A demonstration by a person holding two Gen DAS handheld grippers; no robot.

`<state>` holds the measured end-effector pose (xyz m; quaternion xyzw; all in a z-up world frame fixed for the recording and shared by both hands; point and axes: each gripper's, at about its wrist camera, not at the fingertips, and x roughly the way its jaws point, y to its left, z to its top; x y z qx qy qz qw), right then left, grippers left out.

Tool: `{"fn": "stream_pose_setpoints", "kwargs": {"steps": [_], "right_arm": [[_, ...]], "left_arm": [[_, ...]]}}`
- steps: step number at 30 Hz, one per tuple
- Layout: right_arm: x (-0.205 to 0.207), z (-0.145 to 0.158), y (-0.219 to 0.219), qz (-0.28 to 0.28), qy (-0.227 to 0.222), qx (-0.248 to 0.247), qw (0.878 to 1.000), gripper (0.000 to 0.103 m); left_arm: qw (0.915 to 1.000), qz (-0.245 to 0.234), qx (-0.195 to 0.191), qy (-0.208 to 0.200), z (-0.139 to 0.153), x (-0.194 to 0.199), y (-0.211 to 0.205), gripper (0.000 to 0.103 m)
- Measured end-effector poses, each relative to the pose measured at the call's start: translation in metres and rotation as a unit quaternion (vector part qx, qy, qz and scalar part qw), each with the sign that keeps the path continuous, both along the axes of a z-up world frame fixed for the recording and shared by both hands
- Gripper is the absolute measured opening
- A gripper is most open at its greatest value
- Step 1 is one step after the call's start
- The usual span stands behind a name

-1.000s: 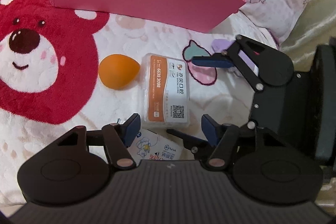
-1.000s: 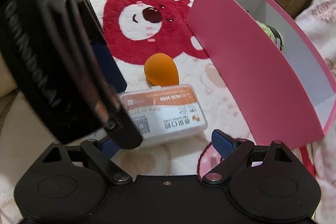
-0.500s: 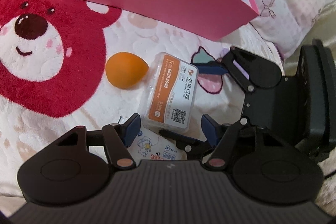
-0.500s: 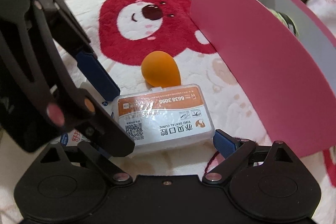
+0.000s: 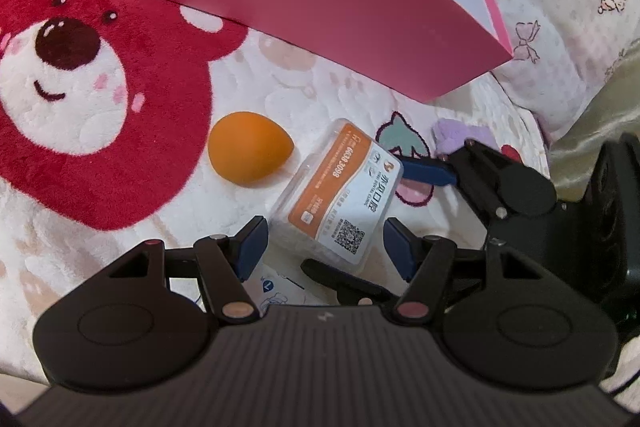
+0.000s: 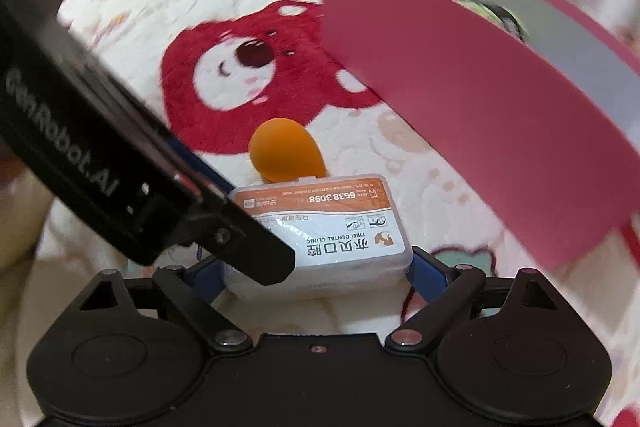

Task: Organize objects
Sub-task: 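Close the left tool on the clear plastic box with orange label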

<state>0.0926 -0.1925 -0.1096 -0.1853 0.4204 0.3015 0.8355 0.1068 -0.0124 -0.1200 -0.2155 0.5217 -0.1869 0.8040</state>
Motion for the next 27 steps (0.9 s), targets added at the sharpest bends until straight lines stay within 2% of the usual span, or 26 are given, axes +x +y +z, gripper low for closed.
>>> {"fn": "stream_pose_setpoints", "kwargs": {"steps": [6,9,12,15,17,20,23,27], "right_arm": [[-0.013,-0.003,-0.007,-0.076,-0.006,0.034,0.997,0.094],[-0.021,0.000,-0.015,-0.128,-0.001,0.066,0.990,0.095],[-0.030,0.002,-0.028,-0.180,-0.002,0.108,0.978,0.095],[-0.042,0.002,-0.039,-0.218,0.010,0.154,0.964,0.095],[-0.050,0.003,-0.042,-0.225,0.020,0.176,0.958,0.095],[-0.060,0.004,-0.040,-0.242,0.015,0.183,0.953,0.095],[-0.063,0.006,-0.043,-0.270,0.016,0.201,0.941,0.095],[-0.061,0.006,-0.045,-0.289,0.023,0.202,0.935,0.093]], "left_arm": [[1.0000,0.002,0.001,-0.009,0.000,0.000,-0.003,0.054],[0.9998,-0.007,-0.012,-0.015,-0.003,0.000,-0.008,0.055],[0.9996,-0.004,-0.023,-0.015,-0.002,0.000,-0.011,0.054],[0.9995,-0.010,0.000,-0.030,0.002,0.001,-0.017,0.054],[0.9995,-0.016,0.008,-0.026,0.001,0.000,-0.020,0.053],[0.9992,-0.025,0.022,-0.024,0.001,-0.006,-0.022,0.053],[0.9984,-0.033,0.043,-0.014,0.000,-0.009,-0.025,0.057],[0.9984,-0.024,0.050,0.000,0.001,-0.009,-0.025,0.058]]}}
